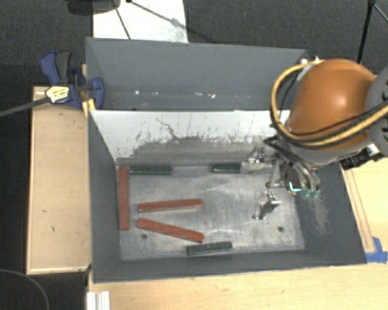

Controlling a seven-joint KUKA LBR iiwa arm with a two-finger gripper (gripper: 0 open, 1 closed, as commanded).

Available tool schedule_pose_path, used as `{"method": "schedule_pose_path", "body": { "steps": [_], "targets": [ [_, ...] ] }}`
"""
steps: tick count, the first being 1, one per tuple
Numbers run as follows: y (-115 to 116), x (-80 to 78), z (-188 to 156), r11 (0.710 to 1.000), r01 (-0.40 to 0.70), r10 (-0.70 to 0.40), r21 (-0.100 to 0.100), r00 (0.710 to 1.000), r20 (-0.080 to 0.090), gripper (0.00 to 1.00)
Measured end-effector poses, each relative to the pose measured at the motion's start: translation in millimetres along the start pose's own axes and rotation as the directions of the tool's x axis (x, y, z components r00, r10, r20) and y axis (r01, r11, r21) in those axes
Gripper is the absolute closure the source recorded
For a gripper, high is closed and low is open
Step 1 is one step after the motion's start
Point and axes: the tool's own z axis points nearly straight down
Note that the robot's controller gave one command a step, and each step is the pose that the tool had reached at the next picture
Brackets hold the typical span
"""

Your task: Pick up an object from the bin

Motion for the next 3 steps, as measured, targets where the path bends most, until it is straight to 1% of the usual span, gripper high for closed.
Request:
{"method": "schedule_pose_path", "body": {
  "steps": [1, 2, 3],
  "targets": [
    [-0.1, -1.5, -3.8, 1.000, -0.001, 0.001, 0.000, 1.000, 0.008, 0.00],
    [9.5, 3.5, 34.6, 1.000, 0.023, -0.023, 0.001, 1.000, 0.017, 0.00],
    [64.0, -1.3, 159.6, 1.000, 0.014, -0.014, -0.002, 1.000, 0.010, 1.00]
  ]
}}
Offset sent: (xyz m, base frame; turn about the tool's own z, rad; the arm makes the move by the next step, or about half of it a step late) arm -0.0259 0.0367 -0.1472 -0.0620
